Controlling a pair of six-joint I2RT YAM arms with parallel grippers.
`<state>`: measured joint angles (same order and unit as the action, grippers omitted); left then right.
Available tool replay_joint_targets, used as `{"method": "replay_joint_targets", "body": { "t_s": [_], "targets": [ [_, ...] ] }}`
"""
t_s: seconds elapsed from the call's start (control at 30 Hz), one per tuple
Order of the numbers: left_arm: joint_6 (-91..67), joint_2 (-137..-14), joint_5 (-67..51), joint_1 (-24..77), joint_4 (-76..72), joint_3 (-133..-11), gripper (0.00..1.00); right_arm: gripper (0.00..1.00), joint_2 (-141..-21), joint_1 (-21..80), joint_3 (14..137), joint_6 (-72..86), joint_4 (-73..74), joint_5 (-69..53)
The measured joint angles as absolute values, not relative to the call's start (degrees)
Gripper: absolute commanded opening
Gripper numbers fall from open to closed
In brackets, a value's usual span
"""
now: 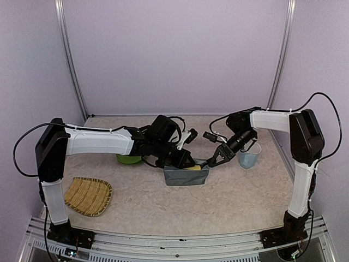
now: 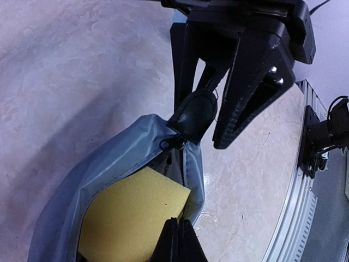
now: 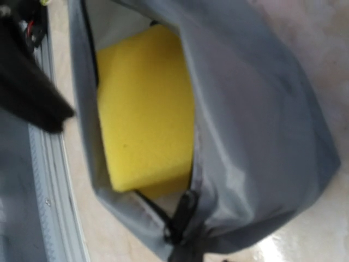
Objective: Sort the hair-cutting tools
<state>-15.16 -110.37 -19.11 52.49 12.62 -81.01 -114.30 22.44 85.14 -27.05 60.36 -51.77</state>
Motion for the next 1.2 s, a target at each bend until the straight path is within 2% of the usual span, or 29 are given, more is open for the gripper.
{"method": "replay_joint_targets", "body": {
  "t_s": [0.1, 0.17, 0.37, 0.6, 0.87, 1.0, 1.03, 1.07, 1.1, 1.2],
  "targets": [
    [-15.51, -112.42, -21.41, 52.49, 11.97, -81.62, 0.00, 0.12, -114.56, 22.44, 85.25, -26.85, 60.34, -52.34],
    [-15.75, -114.50, -22.57, 52.49, 11.99, -82.83, 0.00, 0.07, -114.65, 22.44, 85.25, -26.79, 60.38, -52.84],
    [-16.36, -119.13, -23.11, 52.42, 12.01, -85.25, 0.00, 0.02, -114.65, 22.44, 85.25, -29.15, 62.11, -56.29],
    [-18.44, -121.95, -23.49, 51.42, 11.53, -86.87, 0.00, 0.01, -115.66, 22.33, 85.34, -35.99, 67.42, -61.73],
    [-17.32, -116.07, -19.14, 52.56, 11.60, -83.77, 0.46, 0.02, -116.36, 22.31, 85.34, -38.74, 69.71, -64.88],
    [-15.97, -108.79, -15.18, 52.77, 12.12, -81.73, 0.55, 0.02, -116.36, 22.04, 85.34, -38.92, 70.65, -65.60],
    [-15.38, -106.69, -13.80, 52.88, 11.94, -81.28, 0.71, 0.02, -116.36, 21.96, 85.34, -38.94, 70.70, -65.60],
    [-14.61, -104.79, -12.23, 53.12, 11.27, -80.51, 0.95, 0.02, -116.36, 21.91, 85.32, -38.96, 70.70, -65.63],
    [-13.02, -101.97, -9.91, 53.65, 9.39, -78.83, 0.98, 0.02, -116.36, 21.85, 85.32, -38.96, 70.70, -65.60],
    [-9.32, -92.31, -3.42, 56.66, -0.30, -69.95, 0.99, 0.02, -116.38, 21.82, 85.32, -39.11, 70.81, -65.63]
  ]
}}
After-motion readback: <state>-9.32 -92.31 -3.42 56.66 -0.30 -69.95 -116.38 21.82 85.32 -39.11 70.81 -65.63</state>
